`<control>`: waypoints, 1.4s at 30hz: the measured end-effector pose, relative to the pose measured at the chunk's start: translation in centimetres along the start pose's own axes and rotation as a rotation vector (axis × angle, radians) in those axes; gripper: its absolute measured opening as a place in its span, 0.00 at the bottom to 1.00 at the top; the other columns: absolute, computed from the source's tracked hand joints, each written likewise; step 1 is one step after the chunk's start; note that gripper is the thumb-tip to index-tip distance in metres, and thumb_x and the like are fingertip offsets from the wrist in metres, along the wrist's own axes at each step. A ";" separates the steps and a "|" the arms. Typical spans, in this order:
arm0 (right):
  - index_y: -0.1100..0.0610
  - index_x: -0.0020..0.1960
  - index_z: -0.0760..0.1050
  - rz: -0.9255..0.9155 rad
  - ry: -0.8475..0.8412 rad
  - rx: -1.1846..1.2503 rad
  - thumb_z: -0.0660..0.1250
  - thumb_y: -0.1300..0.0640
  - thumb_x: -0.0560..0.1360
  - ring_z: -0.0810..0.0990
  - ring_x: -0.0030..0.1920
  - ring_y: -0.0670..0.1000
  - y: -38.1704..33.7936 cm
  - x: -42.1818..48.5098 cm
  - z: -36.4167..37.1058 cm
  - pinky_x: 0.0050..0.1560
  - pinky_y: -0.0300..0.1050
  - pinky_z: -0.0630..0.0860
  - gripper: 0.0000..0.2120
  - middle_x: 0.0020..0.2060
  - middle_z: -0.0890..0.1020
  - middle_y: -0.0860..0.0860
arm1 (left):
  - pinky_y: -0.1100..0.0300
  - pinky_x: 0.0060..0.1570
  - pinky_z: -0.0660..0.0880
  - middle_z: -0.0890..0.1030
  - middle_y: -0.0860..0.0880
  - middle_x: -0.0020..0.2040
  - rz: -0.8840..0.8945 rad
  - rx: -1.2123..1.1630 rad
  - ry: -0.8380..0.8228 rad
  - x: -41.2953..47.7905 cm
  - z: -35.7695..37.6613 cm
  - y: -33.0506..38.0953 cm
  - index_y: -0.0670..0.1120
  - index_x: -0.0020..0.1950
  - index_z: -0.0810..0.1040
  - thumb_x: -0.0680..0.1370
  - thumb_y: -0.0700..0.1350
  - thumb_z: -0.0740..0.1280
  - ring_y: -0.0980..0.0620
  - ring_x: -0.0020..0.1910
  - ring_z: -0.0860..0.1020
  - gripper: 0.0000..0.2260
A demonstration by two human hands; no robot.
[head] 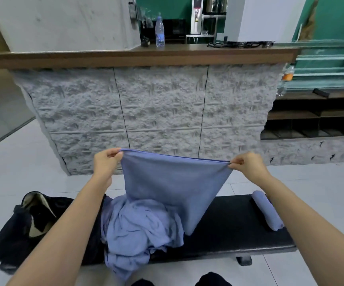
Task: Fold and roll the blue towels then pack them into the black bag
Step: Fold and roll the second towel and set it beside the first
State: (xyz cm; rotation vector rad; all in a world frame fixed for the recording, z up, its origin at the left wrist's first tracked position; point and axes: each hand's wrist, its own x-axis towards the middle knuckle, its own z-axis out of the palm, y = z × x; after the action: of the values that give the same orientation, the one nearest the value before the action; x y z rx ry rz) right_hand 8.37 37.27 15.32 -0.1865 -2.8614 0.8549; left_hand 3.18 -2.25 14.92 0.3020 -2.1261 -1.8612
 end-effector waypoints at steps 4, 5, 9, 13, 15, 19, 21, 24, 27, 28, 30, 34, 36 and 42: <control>0.54 0.42 0.79 -0.050 -0.005 0.139 0.74 0.63 0.70 0.76 0.38 0.50 0.2 -0.5 -0.8 0.34 0.29 0.69 0.06 0.33 0.79 0.51 | 0.69 0.38 0.72 0.78 0.50 0.39 -0.007 -0.029 -0.067 0.3 -1.1 0.1 0.38 0.55 0.77 0.77 0.33 0.64 0.58 0.36 0.75 0.08; 0.53 0.44 0.77 -0.051 -0.026 0.139 0.74 0.63 0.70 0.75 0.37 0.50 0.3 -0.4 -0.9 0.35 0.31 0.70 0.08 0.31 0.77 0.51 | 0.70 0.37 0.73 0.78 0.49 0.39 -0.003 -0.033 -0.091 0.2 -1.3 0.3 0.39 0.52 0.78 0.77 0.33 0.64 0.60 0.35 0.76 0.06; 0.58 0.44 0.78 -0.101 -0.135 0.028 0.71 0.61 0.73 0.71 0.34 0.50 0.3 -1.1 -2.0 0.32 0.31 0.66 0.03 0.30 0.75 0.50 | 0.71 0.37 0.75 0.79 0.49 0.37 -0.011 -0.050 -0.240 -0.6 -2.7 1.0 0.44 0.43 0.79 0.76 0.33 0.65 0.59 0.33 0.78 0.08; 0.58 0.39 0.76 0.021 -0.340 0.717 0.66 0.59 0.76 0.77 0.38 0.44 0.2 -3.0 -3.0 0.46 0.31 0.72 0.07 0.34 0.79 0.46 | 0.65 0.38 0.77 0.79 0.48 0.36 -0.391 -0.296 -0.469 -0.7 -5.0 1.0 0.43 0.40 0.80 0.69 0.37 0.69 0.55 0.33 0.78 0.02; 0.57 0.40 0.76 0.176 -0.323 0.998 0.65 0.58 0.76 0.80 0.40 0.47 0.1 -3.1 -1.9 0.46 0.39 0.75 0.07 0.37 0.81 0.50 | 0.63 0.38 0.77 0.81 0.49 0.32 -0.581 -0.262 -0.412 -1.1 -4.4 0.4 0.44 0.40 0.79 0.72 0.37 0.67 0.54 0.32 0.78 0.03; 0.57 0.32 0.73 0.331 0.068 0.794 0.71 0.60 0.72 0.74 0.34 0.52 -2.4 -2.0 2.6 0.36 0.45 0.75 0.12 0.30 0.76 0.54 | 0.64 0.36 0.75 0.79 0.51 0.25 -0.544 -0.224 -0.205 -3.5 0.9 0.4 0.44 0.39 0.76 0.75 0.37 0.66 0.56 0.25 0.78 0.06; 0.55 0.31 0.75 0.239 0.125 0.716 0.73 0.61 0.70 0.75 0.34 0.52 -5.3 -2.3 4.8 0.40 0.50 0.77 0.11 0.29 0.78 0.54 | 0.65 0.33 0.77 0.80 0.49 0.29 -0.423 -0.226 -0.202 -5.7 4.3 0.8 0.43 0.40 0.79 0.74 0.35 0.68 0.55 0.27 0.78 0.05; 0.54 0.32 0.78 0.072 0.092 0.623 0.72 0.60 0.71 0.79 0.34 0.50 -9.3 -3.9 7.5 0.42 0.55 0.80 0.09 0.30 0.81 0.53 | 0.66 0.33 0.78 0.81 0.45 0.36 -0.273 -0.191 -0.218 -8.7 8.5 1.1 0.38 0.44 0.82 0.73 0.36 0.71 0.51 0.34 0.78 0.02; 0.56 0.36 0.79 -0.016 0.101 0.574 0.72 0.57 0.71 0.81 0.34 0.51 -11.1 -5.1 8.5 0.39 0.54 0.80 0.07 0.30 0.82 0.50 | 0.63 0.38 0.78 0.84 0.45 0.39 -0.168 -0.129 -0.219 -9.9 10.1 1.4 0.39 0.47 0.83 0.71 0.38 0.73 0.53 0.36 0.80 0.05; 0.56 0.36 0.79 -0.018 0.113 0.577 0.72 0.56 0.71 0.82 0.35 0.52 -11.2 -5.2 8.5 0.39 0.54 0.80 0.07 0.30 0.82 0.50 | 0.62 0.40 0.78 0.84 0.46 0.40 -0.140 -0.112 -0.224 -10.0 10.1 1.4 0.40 0.46 0.84 0.71 0.38 0.73 0.53 0.37 0.81 0.05; 0.56 0.37 0.78 -0.012 0.133 0.580 0.73 0.55 0.71 0.81 0.34 0.52 -11.1 -5.3 8.3 0.39 0.54 0.80 0.07 0.30 0.81 0.50 | 0.60 0.43 0.79 0.85 0.47 0.41 -0.109 -0.078 -0.240 -10.1 10.0 1.4 0.42 0.45 0.85 0.71 0.38 0.74 0.52 0.40 0.82 0.05; 0.52 0.37 0.78 -0.022 0.134 0.591 0.70 0.57 0.73 0.82 0.36 0.51 -11.2 -5.7 8.3 0.41 0.54 0.80 0.06 0.32 0.82 0.49 | 0.57 0.49 0.80 0.85 0.48 0.41 -0.040 -0.031 -0.268 -10.7 9.9 1.4 0.44 0.45 0.85 0.72 0.40 0.73 0.53 0.44 0.83 0.04; 0.50 0.40 0.80 -0.056 0.095 0.652 0.66 0.59 0.75 0.83 0.39 0.51 -11.0 -6.0 8.5 0.46 0.55 0.81 0.08 0.35 0.84 0.50 | 0.60 0.48 0.79 0.85 0.50 0.41 0.008 -0.051 -0.311 -10.9 9.7 1.4 0.47 0.44 0.85 0.72 0.43 0.74 0.56 0.44 0.83 0.03; 0.63 0.51 0.79 -0.034 -0.117 1.066 0.58 0.70 0.77 0.83 0.47 0.54 -9.1 -6.9 6.6 0.44 0.40 0.80 0.11 0.45 0.83 0.60 | 0.62 0.48 0.76 0.84 0.48 0.43 0.089 -0.040 -0.460 -10.3 9.2 1.3 0.45 0.46 0.82 0.72 0.33 0.71 0.57 0.42 0.81 0.07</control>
State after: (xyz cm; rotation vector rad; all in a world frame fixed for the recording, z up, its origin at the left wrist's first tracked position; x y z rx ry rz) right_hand 13.31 25.05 14.18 0.0482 -2.0748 2.2312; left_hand 9.61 10.05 14.27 -0.2529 -2.3309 -2.0690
